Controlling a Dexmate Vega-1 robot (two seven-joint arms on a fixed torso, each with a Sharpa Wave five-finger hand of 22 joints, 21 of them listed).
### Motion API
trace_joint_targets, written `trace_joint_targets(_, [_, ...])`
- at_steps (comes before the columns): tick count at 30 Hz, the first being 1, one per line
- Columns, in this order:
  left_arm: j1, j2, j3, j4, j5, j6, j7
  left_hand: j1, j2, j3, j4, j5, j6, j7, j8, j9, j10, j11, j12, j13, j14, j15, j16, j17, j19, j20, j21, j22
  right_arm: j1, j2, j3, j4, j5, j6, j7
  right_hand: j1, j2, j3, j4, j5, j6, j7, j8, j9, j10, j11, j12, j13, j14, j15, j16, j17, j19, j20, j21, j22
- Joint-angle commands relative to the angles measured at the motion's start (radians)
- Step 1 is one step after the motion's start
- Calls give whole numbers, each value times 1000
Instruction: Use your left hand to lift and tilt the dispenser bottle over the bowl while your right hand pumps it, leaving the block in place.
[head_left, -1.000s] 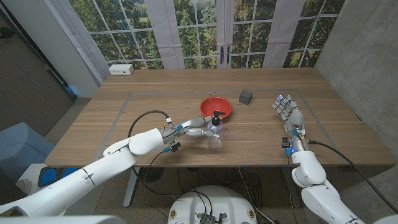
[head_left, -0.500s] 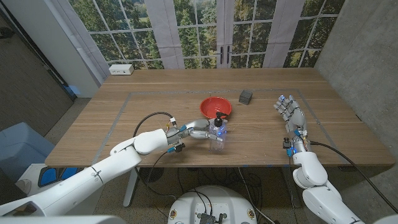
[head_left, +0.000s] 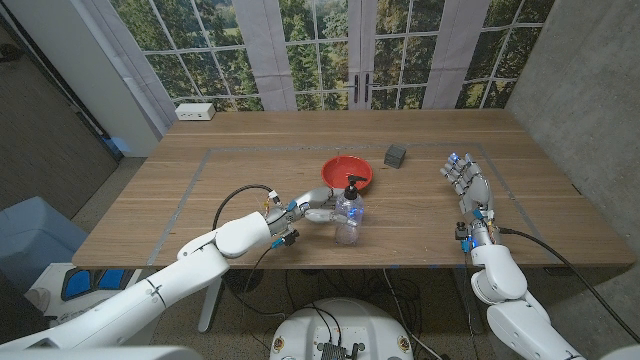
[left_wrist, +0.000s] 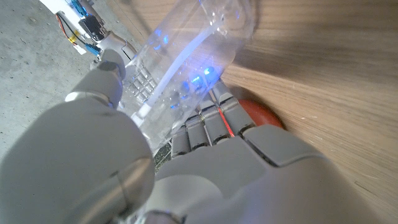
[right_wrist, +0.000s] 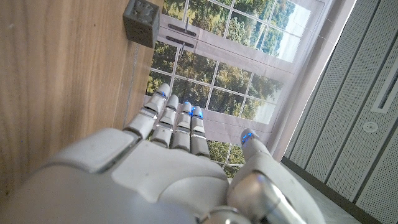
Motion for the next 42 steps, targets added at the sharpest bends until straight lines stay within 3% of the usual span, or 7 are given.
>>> trace_joint_targets(1, [25,-2,-13,-28,27,26,67,229,227,17,3,5,192,-75,15,4,176,-143,11,9,47,-151,9,3,23,-14,11,2,-2,6,0,-1,-10,3,-5,-7,2,-1,0,-3,8,0,-3,4,7,2,3,4,6,1,0,4,7,2,4,3])
trace_joint_targets(18, [-2,-4,-10,-26,-8,29,28,295,226,13,5,3,213,-76,20,7,248,-164,32,33,168,-174,28,13,112,-55,54,8,8,11,-1,3,-35,-3,-22,-9,3,-2,-2,-3,9,0,-3,4,9,1,3,4,6,0,-1,4,5,2,3,3])
trace_joint_targets(25, [-4,2,-11,-28,-29,25,11,304,223,7,4,2,220,-76,22,7,258,-167,36,39,180,-176,29,15,117,-59,59,9,10,13,-3,1,-36,-11,-27,-9,3,-2,-3,-3,9,1,-3,4,9,0,2,4,6,0,-1,4,6,2,3,3])
trace_joint_targets(30, [4,33,-24,-57,-55,33,-15,309,221,2,4,1,222,-78,22,8,264,-166,38,42,185,-177,29,16,117,-59,60,9,12,15,-5,0,-42,-12,-32,-10,3,-2,-4,-3,9,0,-3,4,9,1,2,4,6,0,-1,4,6,1,3,3])
trace_joint_targets(42, [49,69,-68,-101,-38,20,33,321,220,-7,6,1,226,-79,22,8,267,-166,38,49,191,-178,28,19,116,-64,63,10,29,18,-16,10,-50,-14,-32,-10,5,-2,-6,-2,9,1,-4,4,9,0,2,4,7,-1,-2,5,6,1,3,3])
